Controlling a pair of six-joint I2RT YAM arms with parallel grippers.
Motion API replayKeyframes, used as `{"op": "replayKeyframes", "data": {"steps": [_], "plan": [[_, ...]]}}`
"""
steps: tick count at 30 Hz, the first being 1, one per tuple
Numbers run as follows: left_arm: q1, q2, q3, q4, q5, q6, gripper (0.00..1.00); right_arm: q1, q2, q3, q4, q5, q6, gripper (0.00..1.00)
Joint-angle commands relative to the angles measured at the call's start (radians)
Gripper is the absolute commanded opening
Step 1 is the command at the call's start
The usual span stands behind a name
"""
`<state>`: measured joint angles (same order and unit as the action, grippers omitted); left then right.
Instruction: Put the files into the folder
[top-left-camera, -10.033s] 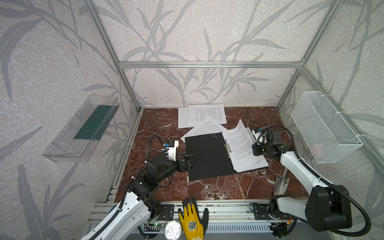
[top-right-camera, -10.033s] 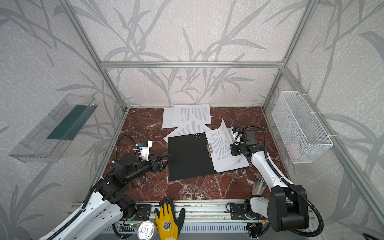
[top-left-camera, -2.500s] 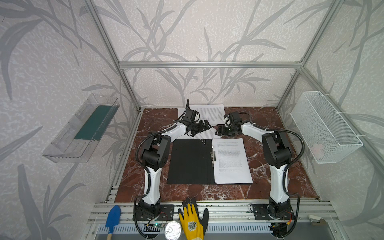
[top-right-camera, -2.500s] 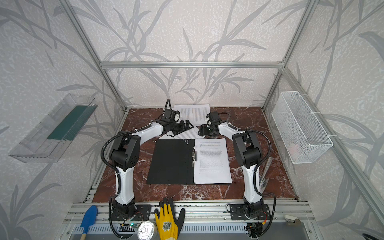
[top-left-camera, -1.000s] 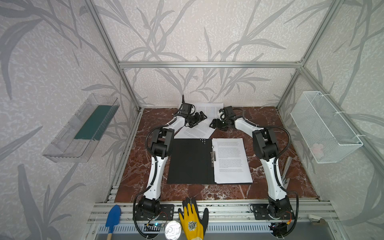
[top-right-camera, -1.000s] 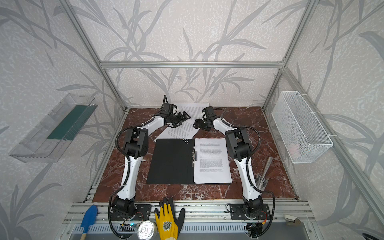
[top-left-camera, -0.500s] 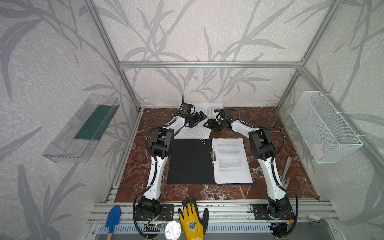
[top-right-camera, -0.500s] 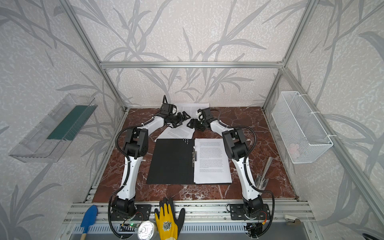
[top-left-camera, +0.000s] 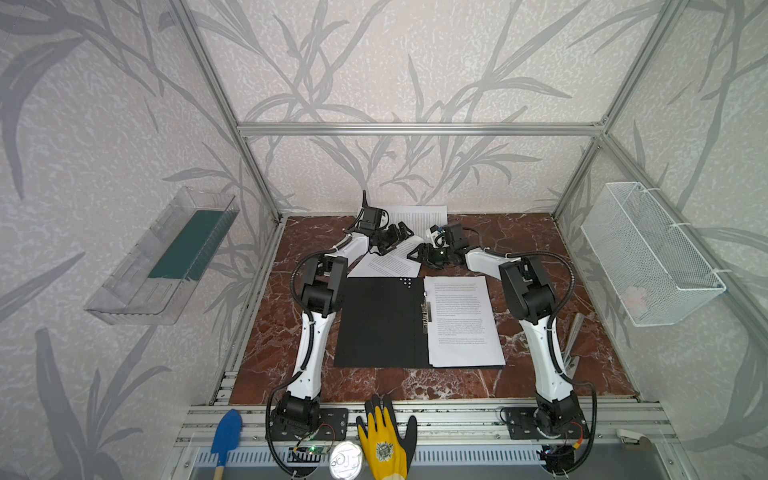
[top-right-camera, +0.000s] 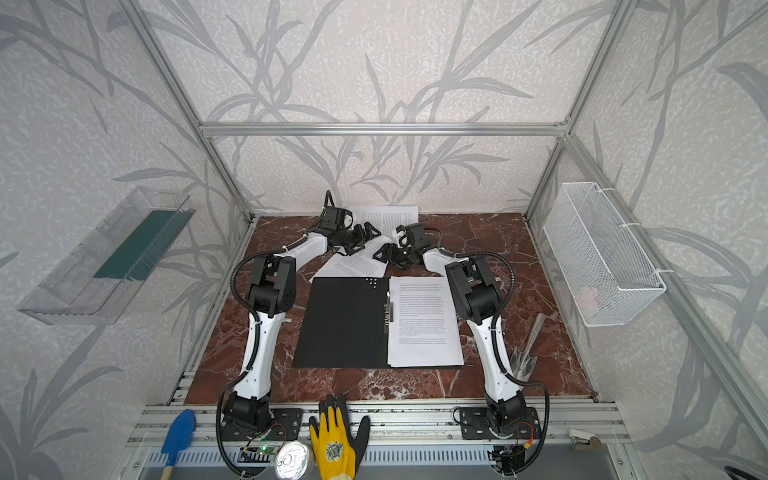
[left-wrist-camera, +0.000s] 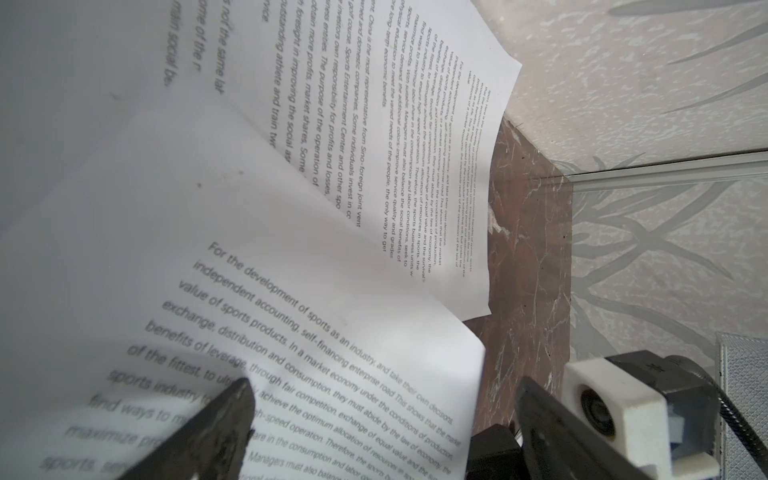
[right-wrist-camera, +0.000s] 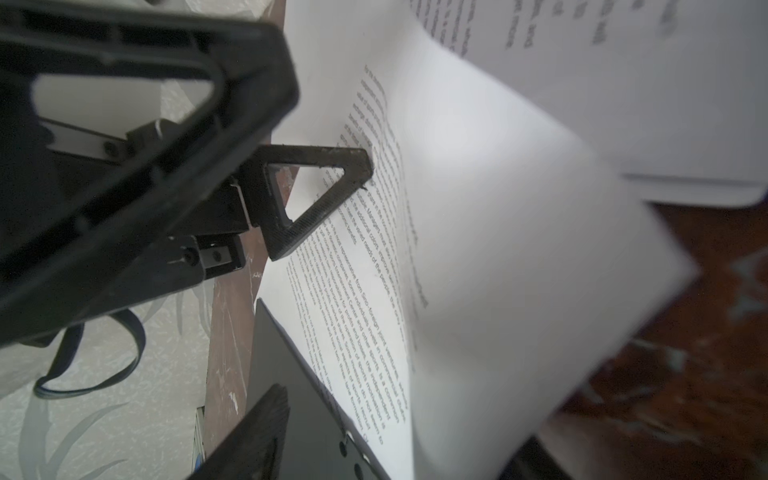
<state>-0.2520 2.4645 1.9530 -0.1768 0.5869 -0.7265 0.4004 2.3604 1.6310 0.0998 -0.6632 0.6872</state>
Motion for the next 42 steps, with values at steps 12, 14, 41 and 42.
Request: {"op": "replayKeyframes", "data": {"steps": [12, 14, 41, 42], "plan": [[0.010, 0.024, -0.066, -0.048, 0.008, -0.017, 0.99, 0.001, 0.004, -0.069, 0.082, 0.110, 0.087, 0.41], [0.011, 0.017, -0.069, -0.041, 0.021, -0.019, 0.99, 0.001, 0.005, -0.061, 0.070, 0.137, 0.074, 0.29], [-0.292, -1.021, -0.606, -0.383, -0.467, 0.283, 0.99, -0.014, -0.266, 0.135, -0.268, 0.315, -0.168, 0.00], [-0.303, -1.049, -0.631, -0.393, -0.483, 0.278, 0.99, -0.014, -0.279, 0.142, -0.278, 0.314, -0.168, 0.00]]}}
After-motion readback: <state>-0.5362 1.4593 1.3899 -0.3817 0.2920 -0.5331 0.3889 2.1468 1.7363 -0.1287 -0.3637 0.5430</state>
